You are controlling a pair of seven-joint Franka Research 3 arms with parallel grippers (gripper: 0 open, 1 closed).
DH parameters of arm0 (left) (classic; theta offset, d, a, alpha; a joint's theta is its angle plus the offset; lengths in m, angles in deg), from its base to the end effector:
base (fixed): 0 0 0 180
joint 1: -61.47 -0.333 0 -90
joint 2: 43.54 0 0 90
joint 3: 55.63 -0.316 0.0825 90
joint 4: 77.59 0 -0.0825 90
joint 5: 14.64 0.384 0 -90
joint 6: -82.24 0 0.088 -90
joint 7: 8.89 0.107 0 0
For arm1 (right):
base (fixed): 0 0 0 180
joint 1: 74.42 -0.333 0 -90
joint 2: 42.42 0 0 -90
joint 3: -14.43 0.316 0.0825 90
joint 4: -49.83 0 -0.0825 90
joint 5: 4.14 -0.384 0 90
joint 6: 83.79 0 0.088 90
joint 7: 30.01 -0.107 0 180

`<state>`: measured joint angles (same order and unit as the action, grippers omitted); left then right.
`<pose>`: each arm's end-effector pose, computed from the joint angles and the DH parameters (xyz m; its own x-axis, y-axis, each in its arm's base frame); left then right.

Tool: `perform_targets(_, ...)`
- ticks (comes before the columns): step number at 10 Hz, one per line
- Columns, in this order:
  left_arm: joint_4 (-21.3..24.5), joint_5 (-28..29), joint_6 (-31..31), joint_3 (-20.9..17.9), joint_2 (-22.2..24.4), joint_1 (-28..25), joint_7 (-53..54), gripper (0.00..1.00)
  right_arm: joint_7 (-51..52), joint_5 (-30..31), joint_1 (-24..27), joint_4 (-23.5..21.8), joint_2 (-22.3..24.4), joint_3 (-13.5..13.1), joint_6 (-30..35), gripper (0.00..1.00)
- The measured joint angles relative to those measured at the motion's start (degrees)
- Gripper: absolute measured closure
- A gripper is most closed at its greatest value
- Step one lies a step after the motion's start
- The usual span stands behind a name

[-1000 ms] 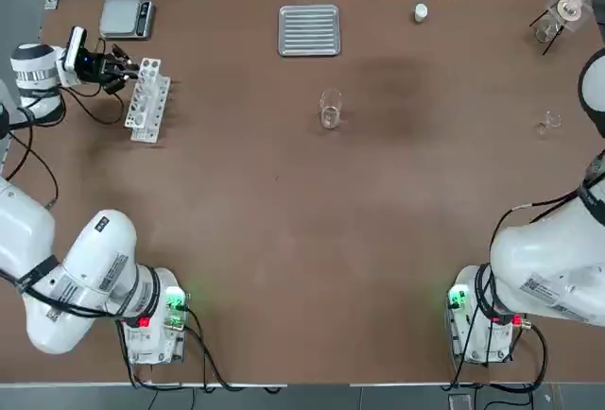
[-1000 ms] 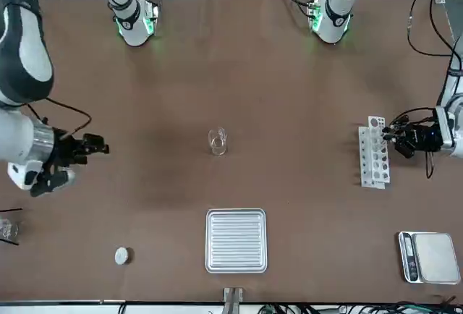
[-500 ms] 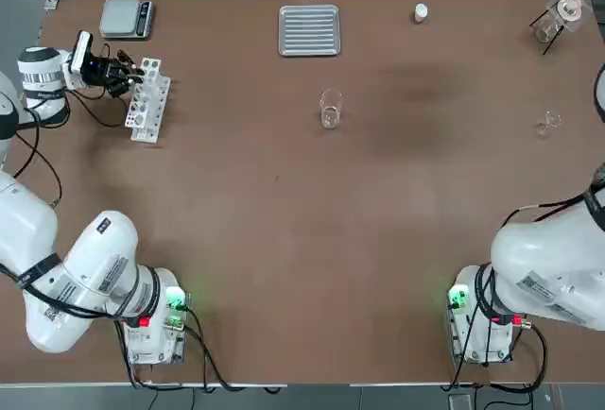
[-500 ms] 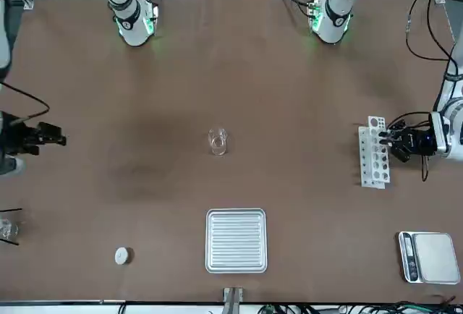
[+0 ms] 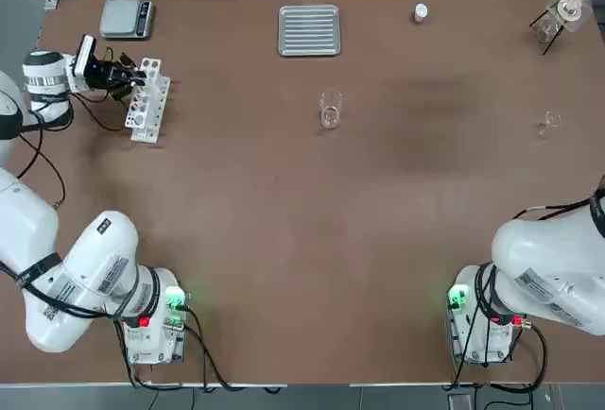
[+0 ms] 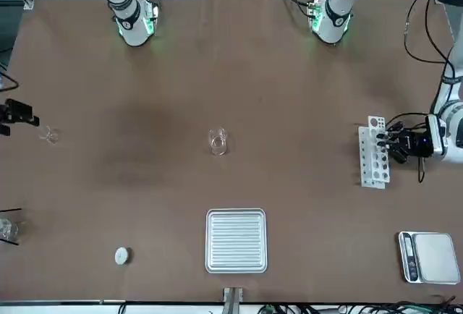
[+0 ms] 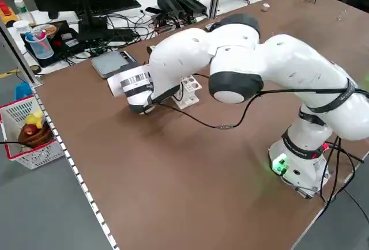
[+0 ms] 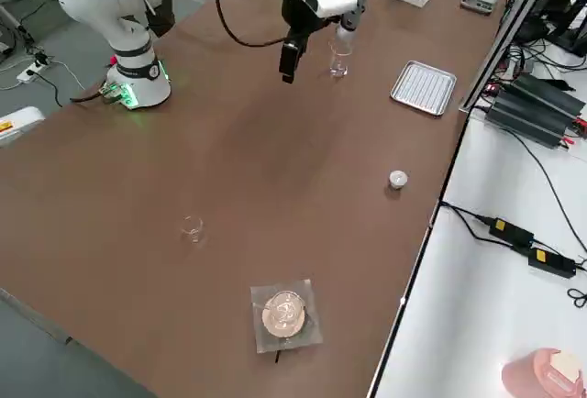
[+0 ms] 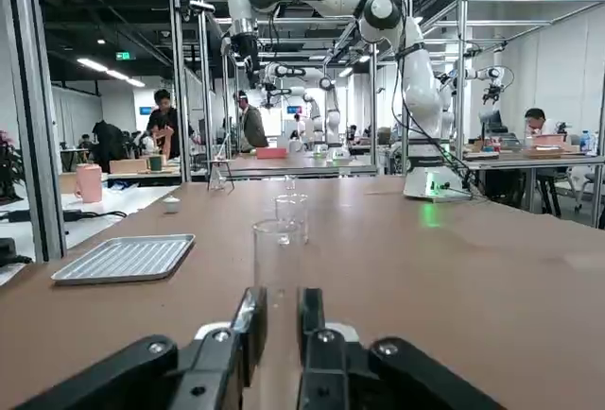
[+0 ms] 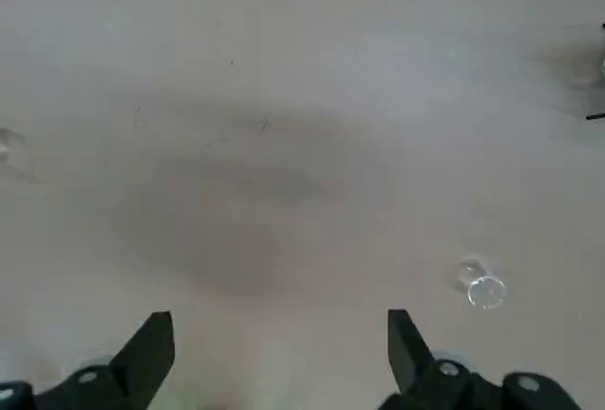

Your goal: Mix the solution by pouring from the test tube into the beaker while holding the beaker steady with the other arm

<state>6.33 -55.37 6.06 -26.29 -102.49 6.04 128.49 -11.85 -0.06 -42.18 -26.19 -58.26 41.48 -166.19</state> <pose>0.5633 0.2387 0.1560 -0.0380 -0.0011 0.9993 -0.9933 0.1093 -0.0377 0.6067 -0.1041 0.5797 0.9697 0.2169 -0.1122 0.2071 -0.9739 -0.0928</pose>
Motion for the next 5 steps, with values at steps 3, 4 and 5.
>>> perform_targets(3, 0.0, 0.0, -0.9, -0.3, -0.4, 0.2, 0.0, 0.78, 0.0, 0.0, -0.1, 0.0, 3.5, 0.3, 0.7, 0.0)
perform_targets(4, 0.0, 0.0, -1.4, -0.4, -0.5, 0.3, 0.0, 0.78, 0.0, 0.0, -0.2, 0.0, 4.7, 0.3, 0.8, 0.0)
perform_targets(5, 0.0, 0.0, -1.5, -0.4, -0.5, 0.4, 0.0, 0.77, 0.0, 0.0, -0.7, 0.0, 5.9, 0.0, 1.1, 0.0)
